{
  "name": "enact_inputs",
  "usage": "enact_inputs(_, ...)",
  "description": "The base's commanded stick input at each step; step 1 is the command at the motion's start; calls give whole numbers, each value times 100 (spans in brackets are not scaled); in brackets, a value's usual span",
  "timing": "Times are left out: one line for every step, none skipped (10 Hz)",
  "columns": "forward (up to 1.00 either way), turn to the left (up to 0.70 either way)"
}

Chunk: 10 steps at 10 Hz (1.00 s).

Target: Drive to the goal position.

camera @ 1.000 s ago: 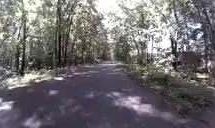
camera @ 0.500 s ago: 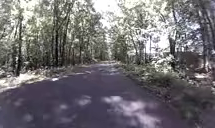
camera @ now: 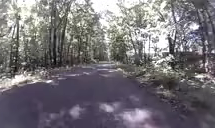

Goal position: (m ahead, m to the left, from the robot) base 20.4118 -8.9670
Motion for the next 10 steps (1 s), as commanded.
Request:
enact_inputs(45,0)
enact_inputs(45,0)
enact_inputs(45,0)
enact_inputs(45,0)
enact_inputs(45,0)
enact_inputs(45,0)
enact_inputs(45,0)
enact_inputs(45,0)
enact_inputs(45,0)
enact_inputs(45,0)
